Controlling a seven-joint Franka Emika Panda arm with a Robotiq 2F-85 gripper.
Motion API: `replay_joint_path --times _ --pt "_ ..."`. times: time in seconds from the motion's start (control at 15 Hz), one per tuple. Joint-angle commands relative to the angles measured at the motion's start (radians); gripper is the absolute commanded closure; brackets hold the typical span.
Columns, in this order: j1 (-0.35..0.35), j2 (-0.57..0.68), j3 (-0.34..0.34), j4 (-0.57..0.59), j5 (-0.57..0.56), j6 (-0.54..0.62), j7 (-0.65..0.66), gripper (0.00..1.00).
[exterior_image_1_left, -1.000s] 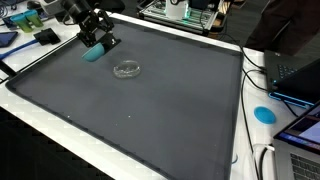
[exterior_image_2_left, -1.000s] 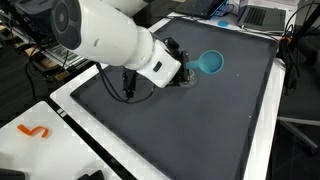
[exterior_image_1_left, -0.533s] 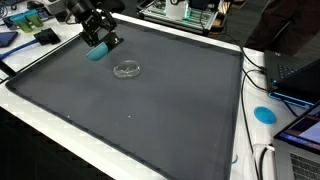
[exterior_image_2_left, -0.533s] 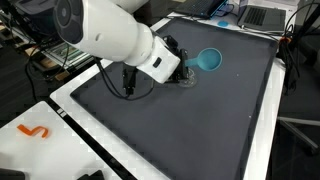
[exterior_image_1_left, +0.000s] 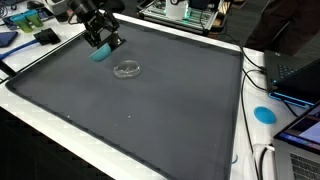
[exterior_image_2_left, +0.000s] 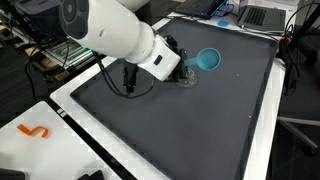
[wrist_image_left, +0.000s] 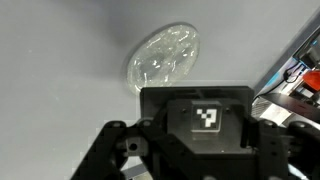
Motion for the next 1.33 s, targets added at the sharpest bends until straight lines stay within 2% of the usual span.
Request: replay_joint_path --times 0.0,1.27 --pt "0.022 -0.033 -0.016 -0.048 0.026 0.036 -0.018 0.69" --pt "0.095 -0.039 -0.015 -0.043 -0.032 0.12 0.071 0.69"
